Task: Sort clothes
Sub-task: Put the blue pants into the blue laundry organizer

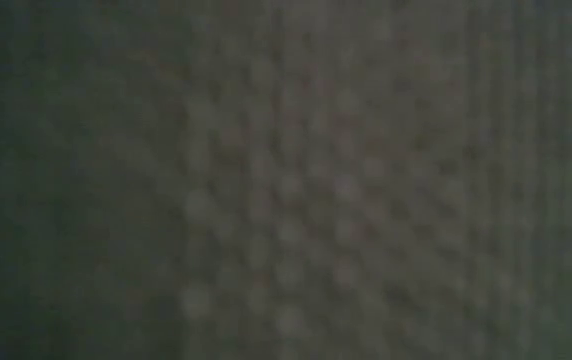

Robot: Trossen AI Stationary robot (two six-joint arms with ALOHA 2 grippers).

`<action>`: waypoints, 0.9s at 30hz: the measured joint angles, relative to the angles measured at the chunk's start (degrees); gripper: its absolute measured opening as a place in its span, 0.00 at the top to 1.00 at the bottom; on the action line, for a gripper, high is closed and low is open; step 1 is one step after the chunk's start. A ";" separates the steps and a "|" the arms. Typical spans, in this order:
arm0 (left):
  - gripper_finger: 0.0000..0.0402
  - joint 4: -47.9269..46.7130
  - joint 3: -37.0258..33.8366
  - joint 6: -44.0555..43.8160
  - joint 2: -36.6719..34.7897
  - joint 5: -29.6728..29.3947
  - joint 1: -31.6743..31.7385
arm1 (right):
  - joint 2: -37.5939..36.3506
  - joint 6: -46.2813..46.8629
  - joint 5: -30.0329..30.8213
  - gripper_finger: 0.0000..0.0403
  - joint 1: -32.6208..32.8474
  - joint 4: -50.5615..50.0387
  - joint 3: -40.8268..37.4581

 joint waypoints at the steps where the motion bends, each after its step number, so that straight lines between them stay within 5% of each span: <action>1: 0.36 0.29 0.00 -0.06 0.81 0.01 0.00 | 0.02 0.38 1.03 0.95 0.00 0.73 0.34; 9: 0.36 9.26 -0.02 -3.52 5.88 0.05 0.00 | 0.95 0.84 3.68 0.96 0.00 2.52 2.81; 16: 0.40 13.15 0.02 -3.06 9.47 -7.92 0.05 | 1.46 3.84 3.68 0.96 1.10 2.96 3.56; 20: 0.58 14.48 0.02 -1.91 10.74 -8.11 -0.75 | 1.44 3.72 5.43 0.96 1.14 2.81 3.59; 24: 0.91 14.31 0.00 -0.08 10.84 -8.32 -1.55 | 1.41 3.34 10.94 0.96 1.14 1.45 3.60; 27: 0.96 14.41 0.09 -0.02 9.95 -8.05 -2.35 | 1.04 3.72 16.91 0.96 1.14 -1.51 3.73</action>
